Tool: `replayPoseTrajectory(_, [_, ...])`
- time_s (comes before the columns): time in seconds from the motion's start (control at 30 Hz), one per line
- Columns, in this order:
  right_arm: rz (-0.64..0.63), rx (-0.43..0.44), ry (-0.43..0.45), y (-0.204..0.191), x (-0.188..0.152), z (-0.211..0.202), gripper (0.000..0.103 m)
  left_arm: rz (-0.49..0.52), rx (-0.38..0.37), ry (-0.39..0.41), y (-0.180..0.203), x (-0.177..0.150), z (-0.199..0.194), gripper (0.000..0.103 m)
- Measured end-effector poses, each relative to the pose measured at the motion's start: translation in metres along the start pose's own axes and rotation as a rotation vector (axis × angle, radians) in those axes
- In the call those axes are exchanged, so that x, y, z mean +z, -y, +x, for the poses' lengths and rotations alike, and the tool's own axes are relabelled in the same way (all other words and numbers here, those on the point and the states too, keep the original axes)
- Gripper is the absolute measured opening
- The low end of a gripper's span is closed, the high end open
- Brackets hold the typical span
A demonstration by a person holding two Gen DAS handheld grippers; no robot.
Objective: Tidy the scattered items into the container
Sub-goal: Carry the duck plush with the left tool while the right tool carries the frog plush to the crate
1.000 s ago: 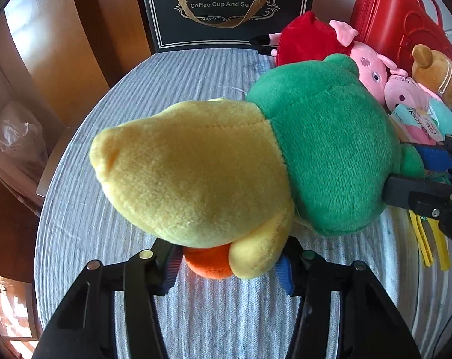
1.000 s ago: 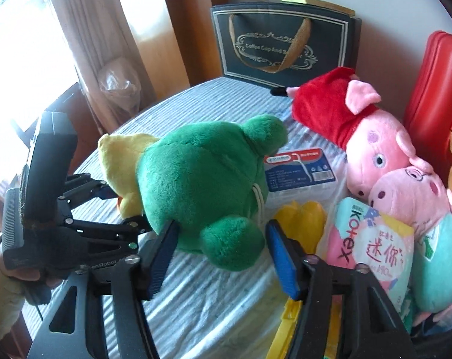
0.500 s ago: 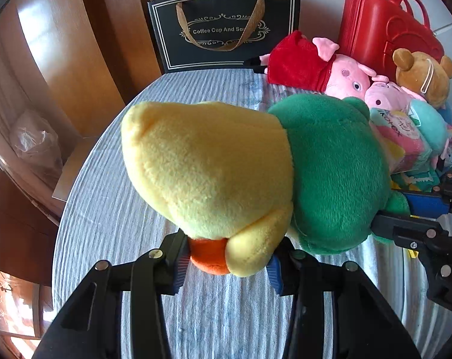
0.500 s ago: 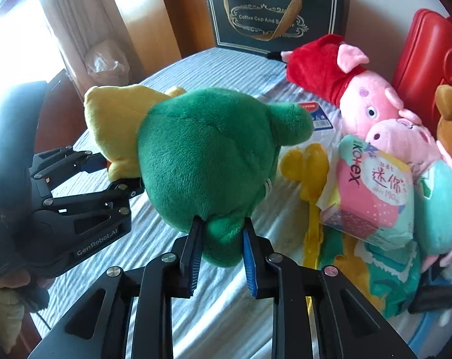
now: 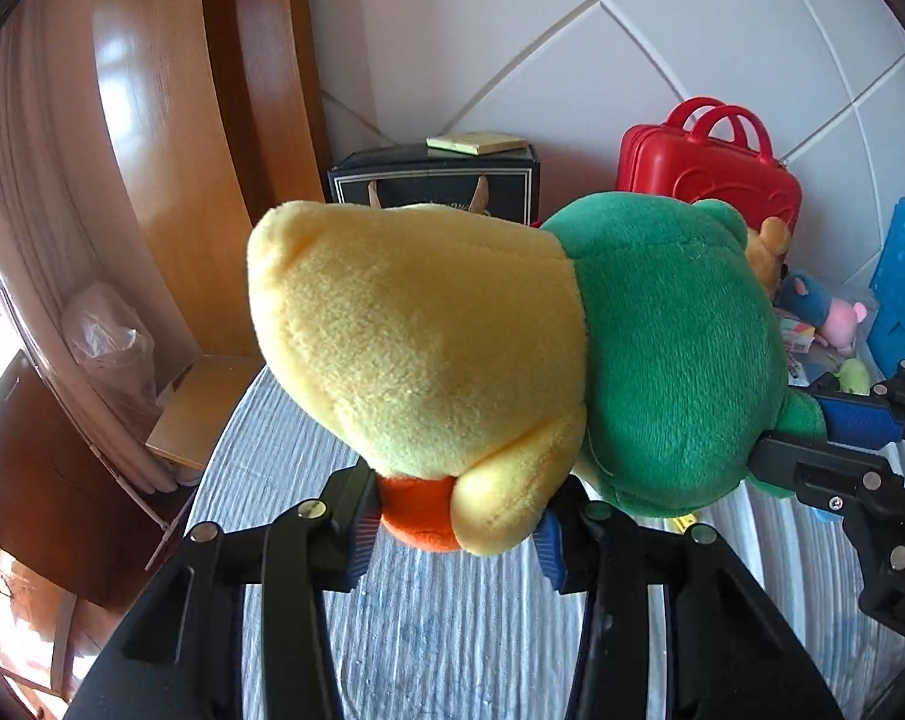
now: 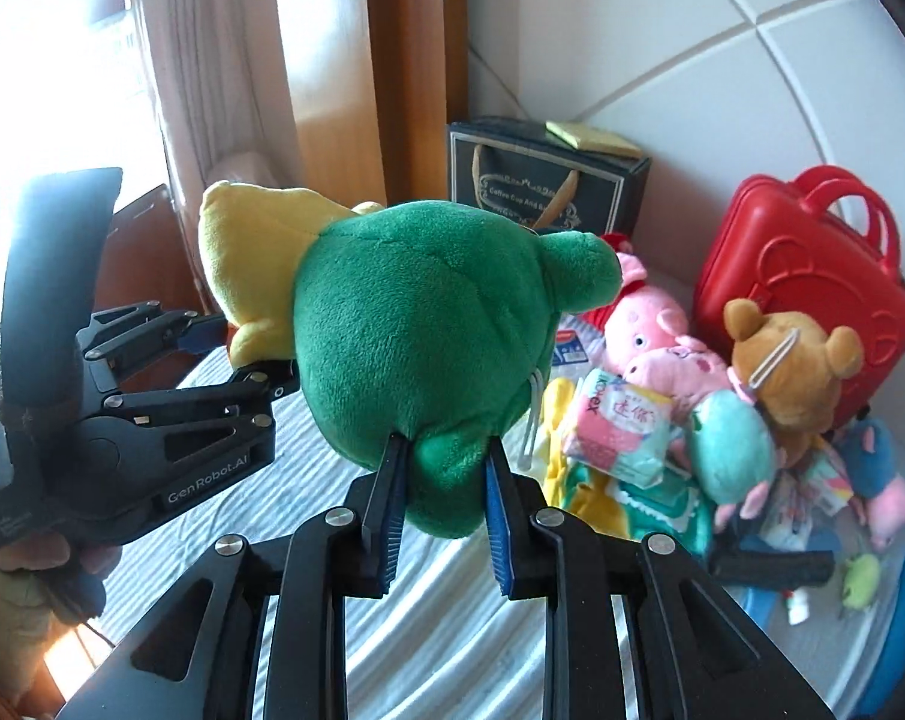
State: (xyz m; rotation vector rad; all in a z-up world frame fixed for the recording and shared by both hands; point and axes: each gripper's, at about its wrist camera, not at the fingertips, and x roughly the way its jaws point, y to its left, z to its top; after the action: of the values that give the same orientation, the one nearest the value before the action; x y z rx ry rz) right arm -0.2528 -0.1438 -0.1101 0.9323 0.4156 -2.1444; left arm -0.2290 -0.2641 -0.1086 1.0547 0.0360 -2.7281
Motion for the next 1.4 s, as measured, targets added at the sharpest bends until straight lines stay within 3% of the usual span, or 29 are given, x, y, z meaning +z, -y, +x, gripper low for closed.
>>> replayPoseTrajectory(0.43, [-0.033,-0.120,0.187,0.040,-0.059,-0.185,0.023,0.016,-0.057,0.175,0.130,0.003,-0.140,0.042])
replayPoseTrajectory(0.7, [0.057,-0.289,0.250,0.064,-0.113,-0.276,0.023,0.125,-0.220,0.250,0.207,0.000,-0.194,0.042])
replayPoseTrajectory(0.93, [0.157,-0.446,0.252,0.083,-0.156,-0.343,0.023,0.210,-0.347,0.280,0.283,-0.003,-0.235,0.042])
replayPoseTrajectory(1.2, [0.227,-0.571,0.317,0.137,-0.222,-0.438,0.023,0.306,-0.433,0.357,0.412,0.000,-0.292,0.042])
replayPoseTrajectory(1.4, [0.221,-0.621,0.321,0.226,-0.270,-0.498,0.023,0.291,-0.459,0.351,0.528,-0.002,-0.306,0.042])
